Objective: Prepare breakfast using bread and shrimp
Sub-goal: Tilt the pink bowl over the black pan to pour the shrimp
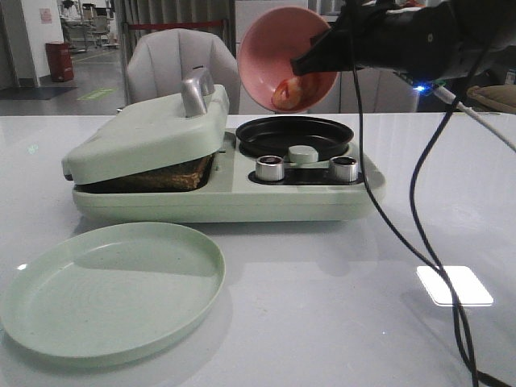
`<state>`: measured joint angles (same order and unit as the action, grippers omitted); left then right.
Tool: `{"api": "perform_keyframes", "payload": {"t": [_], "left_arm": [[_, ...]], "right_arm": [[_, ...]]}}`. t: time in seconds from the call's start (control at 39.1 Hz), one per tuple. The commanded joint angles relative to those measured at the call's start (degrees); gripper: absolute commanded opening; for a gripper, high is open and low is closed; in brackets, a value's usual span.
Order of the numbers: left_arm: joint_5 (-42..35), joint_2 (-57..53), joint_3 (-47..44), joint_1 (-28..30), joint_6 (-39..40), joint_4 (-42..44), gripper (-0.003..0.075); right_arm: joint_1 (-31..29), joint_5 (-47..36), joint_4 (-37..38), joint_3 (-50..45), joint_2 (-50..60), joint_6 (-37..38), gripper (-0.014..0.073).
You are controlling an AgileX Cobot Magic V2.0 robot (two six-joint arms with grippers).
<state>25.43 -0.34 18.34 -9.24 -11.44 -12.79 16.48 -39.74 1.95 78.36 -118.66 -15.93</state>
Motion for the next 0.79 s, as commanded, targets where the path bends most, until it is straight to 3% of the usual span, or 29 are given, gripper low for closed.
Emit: {"api": "perform_keyframes", "payload": {"t": [0.0, 0.2, 0.46, 0.64, 0.77], "left_arm": [[-4.76, 0.34, 1.38, -0.06, 0.46, -0.52, 0.0114], [-4.76, 0.34, 1.38, -0.06, 0.46, -0.52, 0.0114], [-4.76, 0.34, 1.38, -0.06, 0.46, -0.52, 0.0114], [-4.76, 0.34, 1.38, -0.06, 0.46, -0.52, 0.0113], [-4.76, 0.34, 1.38, -0.06, 0.46, -0.52, 0.0114]], "right_arm": [[-0.02, -12.04, 1.48, 0.55, 3.18, -5.91, 0.0136], [0.15, -22.47, 1.4, -0.8, 2.11, -20.27, 0.0136], [0.7, -24.46, 1.46, -0.8, 0.22, -36.26, 0.0136], [0.8, -24.83, 1.37, -0.8, -0.83, -38.08, 0.0136], [0.8, -24.99, -4.16, -0.67, -0.87, -34.83, 0.0136]]}}
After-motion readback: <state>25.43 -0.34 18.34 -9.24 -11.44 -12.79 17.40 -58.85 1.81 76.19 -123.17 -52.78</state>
